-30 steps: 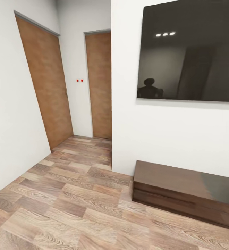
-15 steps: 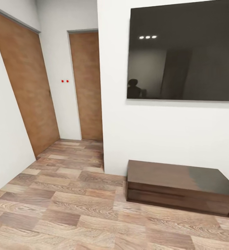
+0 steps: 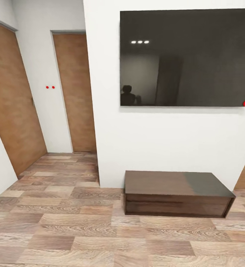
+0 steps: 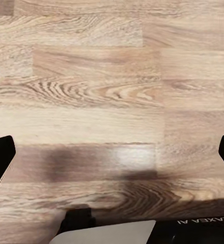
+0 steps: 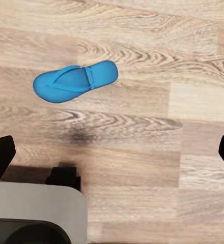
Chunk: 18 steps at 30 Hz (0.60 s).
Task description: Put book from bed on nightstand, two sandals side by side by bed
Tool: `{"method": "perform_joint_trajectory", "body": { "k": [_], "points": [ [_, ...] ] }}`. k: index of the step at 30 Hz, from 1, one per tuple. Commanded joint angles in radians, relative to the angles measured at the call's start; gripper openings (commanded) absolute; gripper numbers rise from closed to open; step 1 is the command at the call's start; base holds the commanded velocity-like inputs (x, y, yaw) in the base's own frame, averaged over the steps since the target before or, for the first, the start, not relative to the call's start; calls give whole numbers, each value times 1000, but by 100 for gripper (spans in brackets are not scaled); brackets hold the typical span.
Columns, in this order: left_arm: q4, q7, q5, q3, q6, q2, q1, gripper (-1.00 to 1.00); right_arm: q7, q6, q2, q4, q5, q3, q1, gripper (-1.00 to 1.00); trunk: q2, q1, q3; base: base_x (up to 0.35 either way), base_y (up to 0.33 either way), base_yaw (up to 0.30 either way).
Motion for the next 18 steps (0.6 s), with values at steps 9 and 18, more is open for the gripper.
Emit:
{"method": "perform_joint_trajectory", "body": {
  "k": [9,18],
  "points": [
    [0,0,0,0,1,0,0,100,0,0,0,0,0,0,0,100,0,0,3,70,282,-266],
    [0,0,0,-1,1,1,0,100,0,0,0,0,0,0,0,100,0,0,6,180,271,-266]
  ]
}}
